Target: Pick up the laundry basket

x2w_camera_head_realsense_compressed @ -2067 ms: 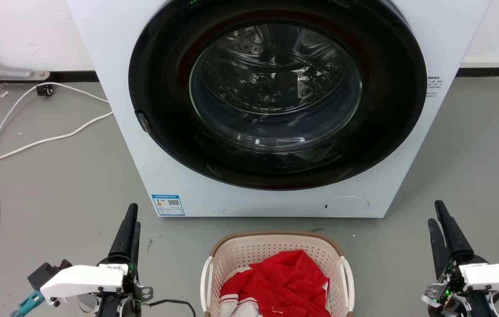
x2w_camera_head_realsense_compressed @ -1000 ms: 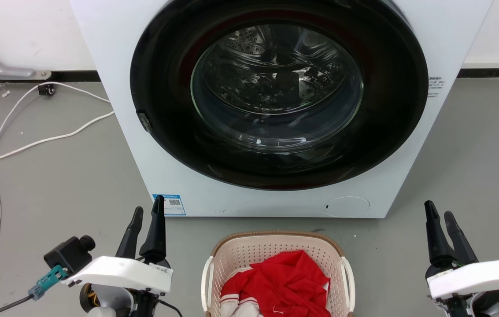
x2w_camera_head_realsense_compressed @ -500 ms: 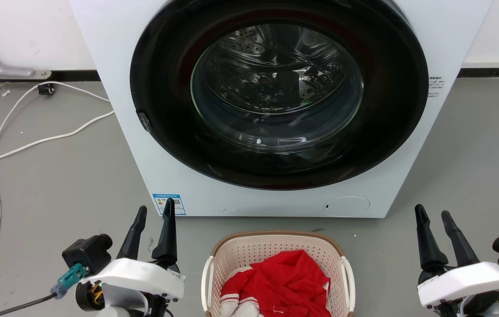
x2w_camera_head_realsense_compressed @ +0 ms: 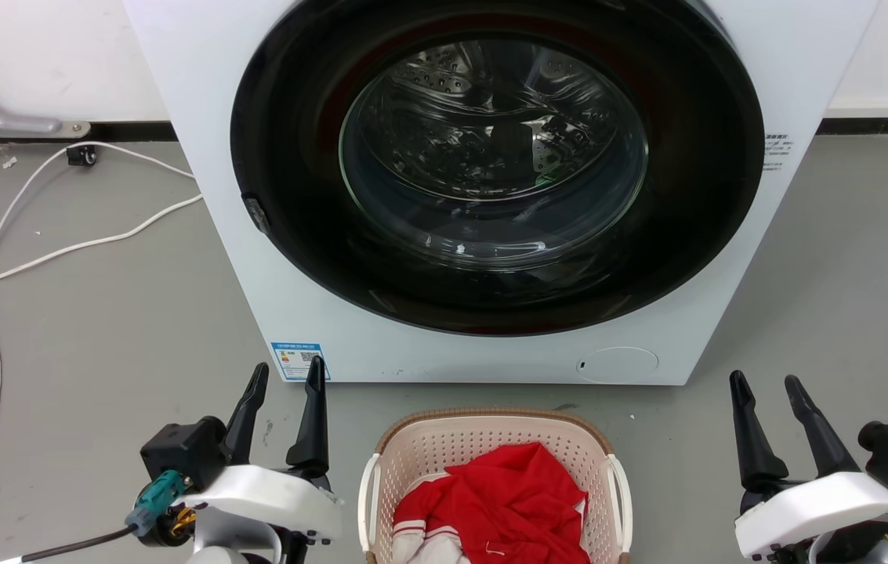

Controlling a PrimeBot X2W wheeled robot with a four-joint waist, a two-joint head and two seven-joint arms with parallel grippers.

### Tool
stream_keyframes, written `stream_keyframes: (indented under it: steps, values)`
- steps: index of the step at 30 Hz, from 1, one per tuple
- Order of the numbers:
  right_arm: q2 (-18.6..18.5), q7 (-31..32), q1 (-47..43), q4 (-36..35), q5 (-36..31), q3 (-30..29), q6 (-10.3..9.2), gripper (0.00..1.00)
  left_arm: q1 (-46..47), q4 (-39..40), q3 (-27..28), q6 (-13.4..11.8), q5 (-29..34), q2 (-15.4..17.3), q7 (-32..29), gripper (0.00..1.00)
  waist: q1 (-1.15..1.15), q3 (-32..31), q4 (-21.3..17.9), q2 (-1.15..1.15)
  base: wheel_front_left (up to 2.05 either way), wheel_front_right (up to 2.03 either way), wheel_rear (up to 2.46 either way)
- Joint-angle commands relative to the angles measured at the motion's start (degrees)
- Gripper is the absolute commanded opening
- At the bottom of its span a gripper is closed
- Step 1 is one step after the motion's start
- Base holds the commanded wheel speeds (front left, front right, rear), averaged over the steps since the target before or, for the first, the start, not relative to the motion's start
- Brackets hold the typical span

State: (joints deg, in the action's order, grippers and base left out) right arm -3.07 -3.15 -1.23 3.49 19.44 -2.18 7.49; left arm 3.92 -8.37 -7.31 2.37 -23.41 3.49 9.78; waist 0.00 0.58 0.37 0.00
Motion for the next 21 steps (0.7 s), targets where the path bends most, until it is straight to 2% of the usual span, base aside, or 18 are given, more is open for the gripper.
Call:
stream_keyframes:
  steps: [1,21]
  values:
    - [0.13,-0.05,0.2,-1.08,-1.56,0.0,0.0,1.0,0.24,0.43,-0.33,-0.37,1.54,0.42,0.49,1.0,0.0,0.04,0.03,0.0,0.0,0.0,0.0]
    - [0.21,0.45,-2.04,-3.3,-11.25,0.33,-0.01,1.0,-0.82,-1.5,-1.4,-2.4,11.29,0.89,2.96,1.0,0.0,-0.19,0.12,0.0,0.0,0.0,0.0]
